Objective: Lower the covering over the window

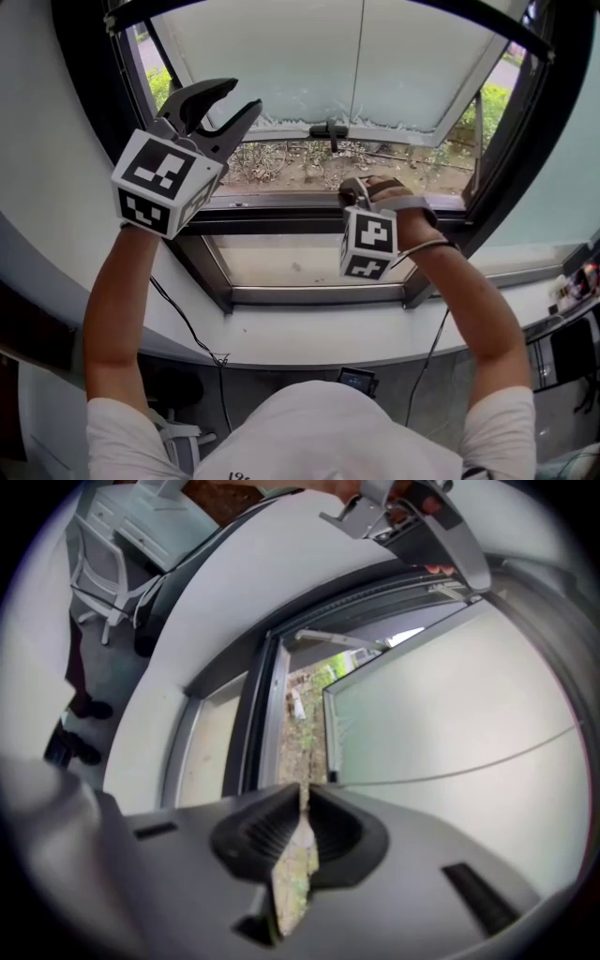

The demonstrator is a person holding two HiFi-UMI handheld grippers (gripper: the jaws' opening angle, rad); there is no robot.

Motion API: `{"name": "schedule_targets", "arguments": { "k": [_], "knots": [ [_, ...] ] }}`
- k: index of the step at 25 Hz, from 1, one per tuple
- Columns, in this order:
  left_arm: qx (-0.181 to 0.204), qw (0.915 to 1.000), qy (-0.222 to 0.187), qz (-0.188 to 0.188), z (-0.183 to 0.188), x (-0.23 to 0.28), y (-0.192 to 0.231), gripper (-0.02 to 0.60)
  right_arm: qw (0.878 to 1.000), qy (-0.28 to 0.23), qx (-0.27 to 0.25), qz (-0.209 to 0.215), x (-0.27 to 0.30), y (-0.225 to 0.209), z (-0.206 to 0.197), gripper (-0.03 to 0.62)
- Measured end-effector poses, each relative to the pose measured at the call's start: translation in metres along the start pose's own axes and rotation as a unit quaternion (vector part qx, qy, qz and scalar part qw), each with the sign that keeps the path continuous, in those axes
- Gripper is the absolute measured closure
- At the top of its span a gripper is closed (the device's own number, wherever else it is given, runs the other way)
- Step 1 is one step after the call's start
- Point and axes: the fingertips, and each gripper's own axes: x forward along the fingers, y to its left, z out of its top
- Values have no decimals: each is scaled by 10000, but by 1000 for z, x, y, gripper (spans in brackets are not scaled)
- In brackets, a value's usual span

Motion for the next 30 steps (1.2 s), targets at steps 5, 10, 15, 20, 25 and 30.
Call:
{"name": "schedule_targets", "arguments": {
  "k": [5, 10, 15, 20, 25, 30],
  "knots": [
    [642, 9976, 161, 188, 11, 5, 11, 391, 10000, -1, 16, 58, 3, 10, 2, 554],
    [1247, 9912, 270, 367, 25, 12, 26, 371, 9998, 109, -52, 171, 9, 20, -1, 554],
    [1836, 9796, 447, 679, 33, 21, 47, 359, 9988, 214, -171, 408, 15, 44, -5, 554],
    [2453, 9633, 768, 768, 24, 36, 49, 344, 9978, 247, -218, 579, 21, 66, -5, 554],
    [2849, 9495, 1096, 733, 11, 52, 52, 326, 9971, 257, -196, 689, 22, 77, -4, 554],
    [3254, 9333, 1341, 717, 2, 64, 55, 322, 9973, 215, -117, 692, 20, 79, -1, 554]
  ]
}}
